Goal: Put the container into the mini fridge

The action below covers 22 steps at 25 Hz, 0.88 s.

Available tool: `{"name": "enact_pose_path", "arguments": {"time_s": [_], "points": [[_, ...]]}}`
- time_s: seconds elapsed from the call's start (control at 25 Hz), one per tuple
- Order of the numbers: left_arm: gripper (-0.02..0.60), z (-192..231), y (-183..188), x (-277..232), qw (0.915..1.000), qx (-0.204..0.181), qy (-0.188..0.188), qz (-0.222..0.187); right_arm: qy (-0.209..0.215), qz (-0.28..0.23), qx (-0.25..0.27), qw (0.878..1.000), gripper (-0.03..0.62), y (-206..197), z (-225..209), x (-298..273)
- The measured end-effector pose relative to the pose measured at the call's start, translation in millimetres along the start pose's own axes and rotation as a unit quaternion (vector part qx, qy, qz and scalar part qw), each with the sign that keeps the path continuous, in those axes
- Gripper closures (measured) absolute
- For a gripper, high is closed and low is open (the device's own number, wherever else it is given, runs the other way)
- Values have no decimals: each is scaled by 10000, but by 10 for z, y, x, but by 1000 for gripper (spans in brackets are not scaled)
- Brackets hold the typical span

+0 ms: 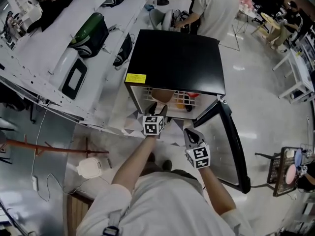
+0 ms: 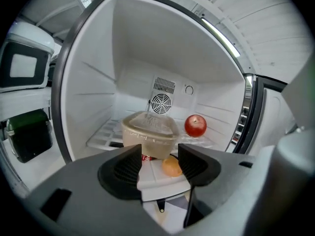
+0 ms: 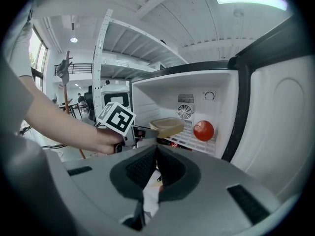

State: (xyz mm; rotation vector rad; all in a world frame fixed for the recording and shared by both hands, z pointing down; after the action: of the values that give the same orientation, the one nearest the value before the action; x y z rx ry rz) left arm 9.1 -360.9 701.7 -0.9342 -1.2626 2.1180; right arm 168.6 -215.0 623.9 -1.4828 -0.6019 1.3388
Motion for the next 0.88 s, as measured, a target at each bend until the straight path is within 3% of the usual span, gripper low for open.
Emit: {"name": "enact_pose_path", "arguments": {"time_s": [0.28, 0.48, 0.6, 0.88], "points": [[349, -193, 139, 353, 9985, 117, -200, -502, 178, -150, -140, 9996, 588, 24, 21, 9], [350, -367, 260, 749, 9964, 2, -357, -771, 336, -226, -254, 9989, 588, 49, 109, 8], [439, -486, 286, 1007, 9954, -113, -404, -862, 442, -290, -211, 9984, 588, 91, 196, 73], [472, -688, 415, 1488, 9917, -568, -731, -889, 390, -517, -304, 9974, 588, 271, 319, 220]]}}
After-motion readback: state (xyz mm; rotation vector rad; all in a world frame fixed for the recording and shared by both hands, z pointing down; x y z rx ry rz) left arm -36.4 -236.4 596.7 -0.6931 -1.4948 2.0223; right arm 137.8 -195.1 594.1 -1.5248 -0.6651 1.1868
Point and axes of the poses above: the fingertips, and each gripper's own axes: x backward along the fingers, z to its left, y out of its top, the point moved 5 cm from there along x, backward along the fingers, and after that the axes turned 14 degrees about -y, right-handed, at the moved point
